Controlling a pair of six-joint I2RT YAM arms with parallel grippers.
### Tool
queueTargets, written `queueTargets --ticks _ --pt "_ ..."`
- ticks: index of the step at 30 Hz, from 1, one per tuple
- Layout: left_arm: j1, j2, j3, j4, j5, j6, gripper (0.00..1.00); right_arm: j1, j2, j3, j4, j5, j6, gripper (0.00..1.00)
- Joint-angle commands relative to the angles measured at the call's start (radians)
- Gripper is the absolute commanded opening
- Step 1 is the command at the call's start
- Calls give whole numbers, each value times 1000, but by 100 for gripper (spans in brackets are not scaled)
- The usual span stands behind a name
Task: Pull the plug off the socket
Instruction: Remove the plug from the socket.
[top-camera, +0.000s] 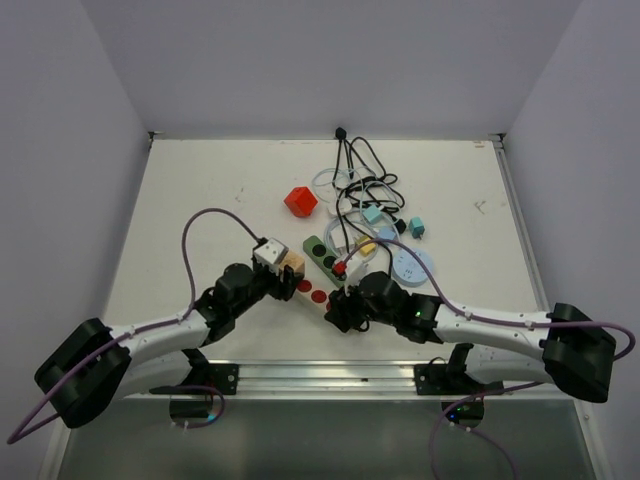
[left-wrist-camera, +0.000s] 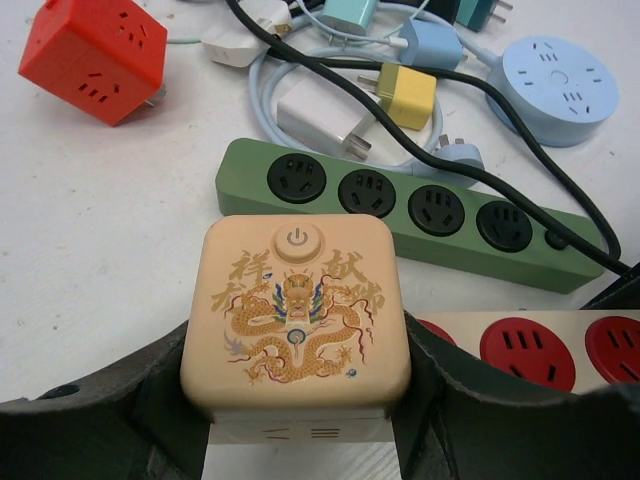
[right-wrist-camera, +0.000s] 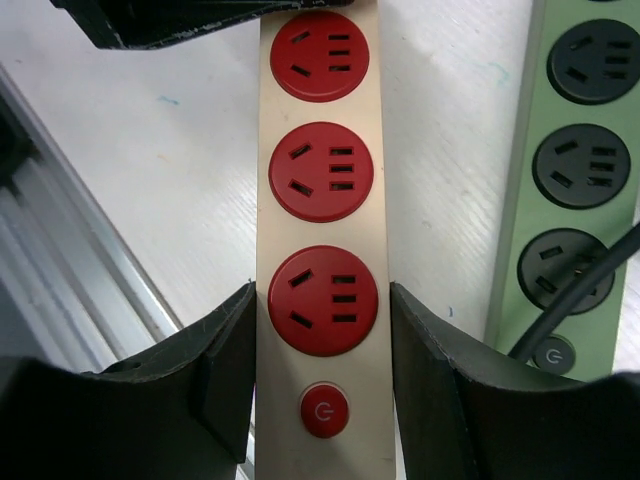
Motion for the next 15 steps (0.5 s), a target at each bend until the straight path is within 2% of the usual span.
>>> queueTargets --ticks 1,9,13,15 --pt "23 -95 -44 243 -168 -41 0 -22 -41 -41 -66 -105 96 0" --pt "23 -163 -84 248 -223 -41 0 -36 -47 -24 -55 -149 83 0" --pt "24 -123 -18 166 -216 -21 0 -7 -23 10 -139 -65 47 0" --pt "24 -105 39 88 -226 -12 0 18 -12 36 -175 28 21 0"
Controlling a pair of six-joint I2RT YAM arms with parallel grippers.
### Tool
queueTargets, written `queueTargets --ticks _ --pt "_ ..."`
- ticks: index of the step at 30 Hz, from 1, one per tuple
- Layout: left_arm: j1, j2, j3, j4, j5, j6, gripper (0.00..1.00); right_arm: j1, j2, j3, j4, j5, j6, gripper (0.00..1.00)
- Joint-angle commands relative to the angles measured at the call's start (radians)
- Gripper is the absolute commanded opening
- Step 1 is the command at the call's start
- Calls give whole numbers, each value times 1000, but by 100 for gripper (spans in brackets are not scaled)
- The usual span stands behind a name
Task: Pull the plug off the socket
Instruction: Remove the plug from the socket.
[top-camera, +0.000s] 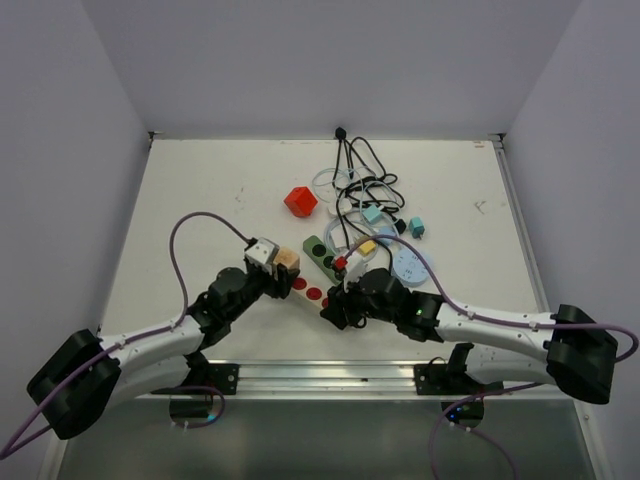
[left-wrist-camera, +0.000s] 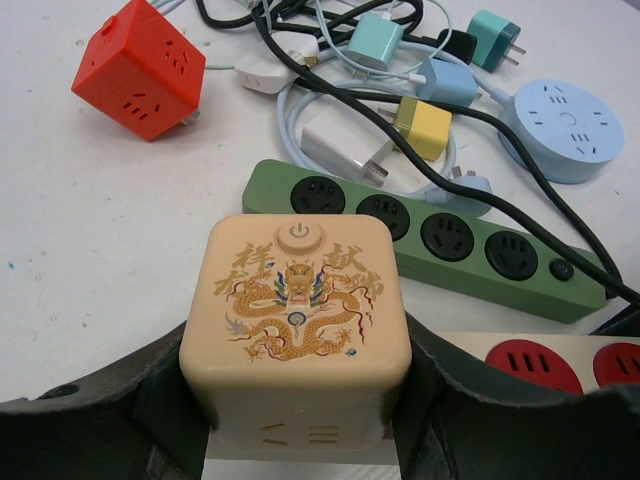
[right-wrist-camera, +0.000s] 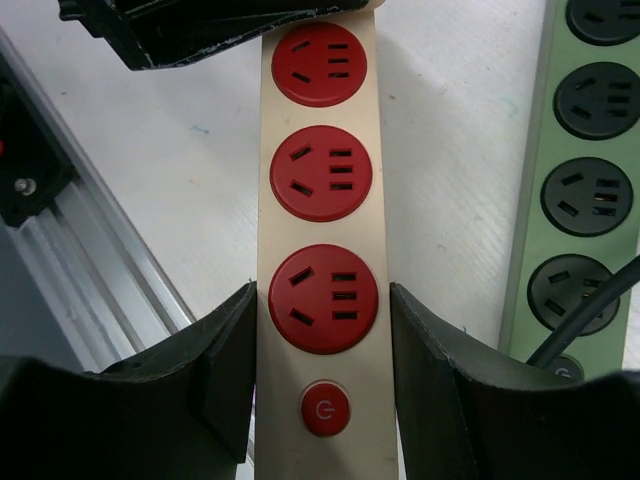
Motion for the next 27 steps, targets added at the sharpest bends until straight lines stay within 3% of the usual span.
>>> queueTargets --ticks 1,6,17,27 --pt "24 28 132 3 -158 36 0 63 32 40 -263 123 -14 0" --pt "30 117 279 -190 -158 51 0 134 96 116 -376 312 -53 0" --pt "30 219 367 -333 -123 129 0 154 72 120 -390 296 -45 0" --pt "40 18 126 1 -53 92 0 -5 -37 4 -227 7 47 0"
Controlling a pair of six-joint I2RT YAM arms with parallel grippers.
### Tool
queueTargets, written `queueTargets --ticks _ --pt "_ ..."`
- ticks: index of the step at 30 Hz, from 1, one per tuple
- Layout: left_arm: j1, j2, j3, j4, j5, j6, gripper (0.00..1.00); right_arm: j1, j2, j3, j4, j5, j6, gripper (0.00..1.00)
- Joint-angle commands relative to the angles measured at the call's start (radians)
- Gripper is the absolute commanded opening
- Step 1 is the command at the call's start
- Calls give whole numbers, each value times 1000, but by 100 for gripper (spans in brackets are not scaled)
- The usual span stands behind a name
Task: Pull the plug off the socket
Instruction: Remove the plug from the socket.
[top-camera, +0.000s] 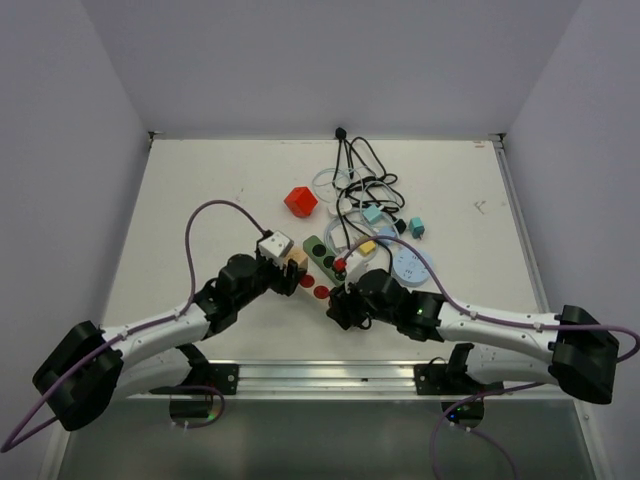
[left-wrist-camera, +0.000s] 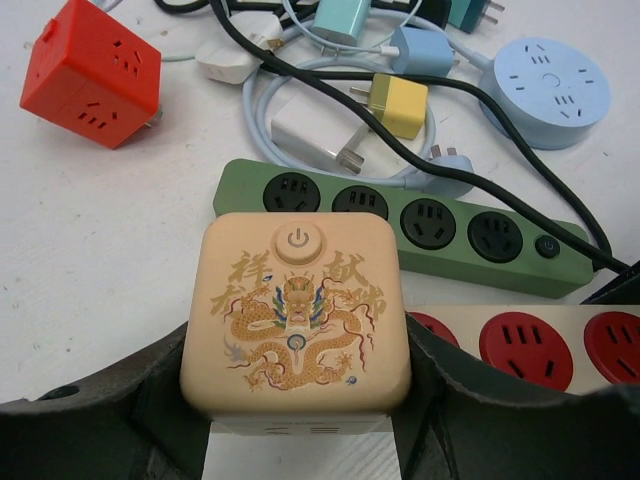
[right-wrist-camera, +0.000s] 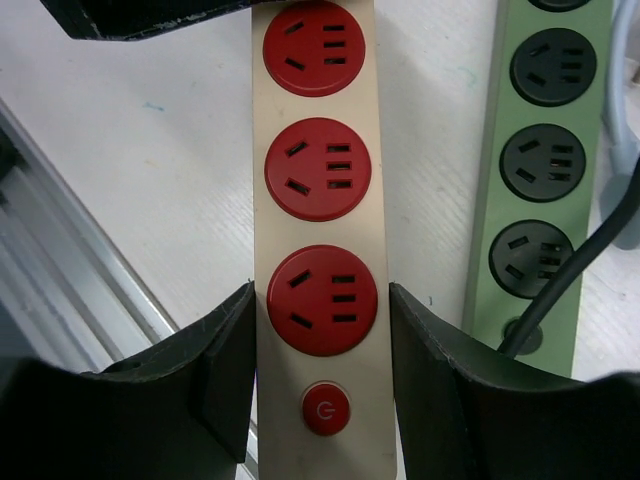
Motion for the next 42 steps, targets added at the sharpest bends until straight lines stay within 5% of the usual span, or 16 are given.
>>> queueTargets --ticks 1,8,16,26,34,42 --pt "41 -75 -54 237 -133 19 0 -51 -43 -49 -75 -123 84 0" --pt "52 -129 -113 289 -135 -17 0 -58 -38 -37 -71 -164 49 0" --pt "55 -57 -21 150 -164 16 0 86 111 91 -253 130 -22 0" --pt "52 29 65 7 -163 49 0 146 227 220 -376 245 -77 0" --pt "47 67 102 -19 -161 49 0 143 171 185 -324 151 -62 0" --pt "52 -91 -30 168 -190 5 0 44 65 100 -219 11 46 0"
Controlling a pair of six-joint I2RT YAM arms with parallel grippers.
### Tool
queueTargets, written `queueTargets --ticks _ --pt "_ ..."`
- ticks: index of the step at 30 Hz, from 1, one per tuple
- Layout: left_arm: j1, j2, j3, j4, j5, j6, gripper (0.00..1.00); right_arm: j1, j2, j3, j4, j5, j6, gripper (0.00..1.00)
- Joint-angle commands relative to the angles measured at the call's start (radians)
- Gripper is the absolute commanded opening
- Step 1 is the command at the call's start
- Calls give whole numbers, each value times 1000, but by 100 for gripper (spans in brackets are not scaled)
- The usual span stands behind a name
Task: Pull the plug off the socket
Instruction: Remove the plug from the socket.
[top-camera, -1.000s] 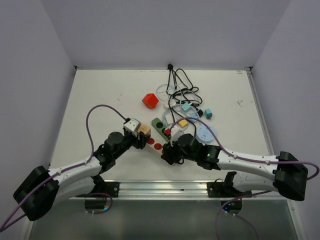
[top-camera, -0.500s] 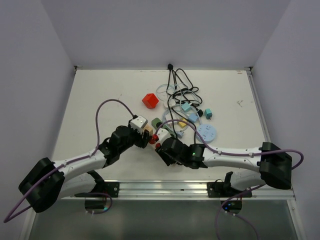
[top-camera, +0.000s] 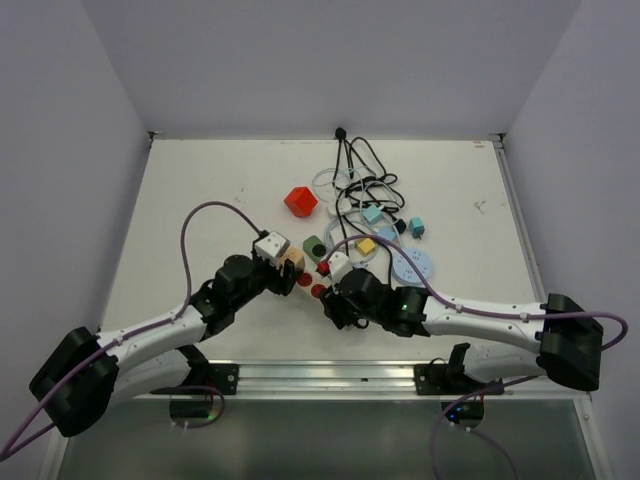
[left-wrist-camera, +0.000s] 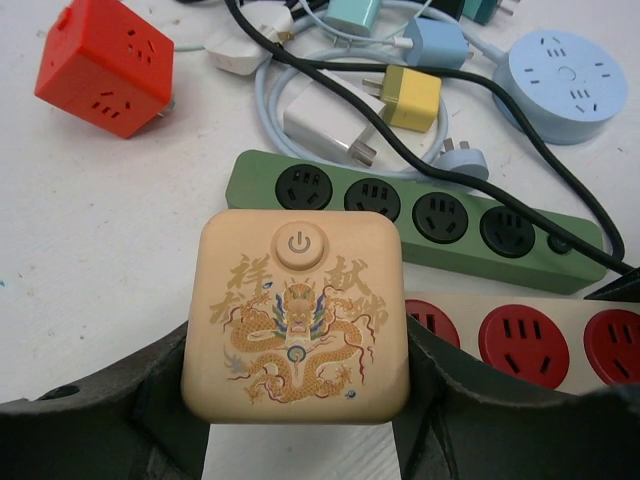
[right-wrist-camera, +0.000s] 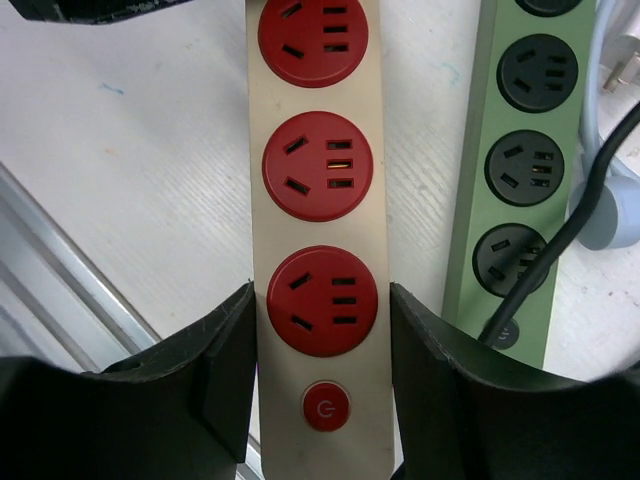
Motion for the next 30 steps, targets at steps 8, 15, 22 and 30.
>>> queueTargets --ticks 8,15,22,30 --pt "103 -124 -66 214 -147 -64 0 -69 -123 -86 -77 -151 75 0" --pt "125 -79 -25 133 -143 -37 0 -11 -71 -50 -93 -76 45 0" --pt "125 5 21 85 -130 -27 0 97 107 48 -194 142 40 0" --pt "125 93 97 -10 -117 6 0 115 154 50 -182 168 42 0"
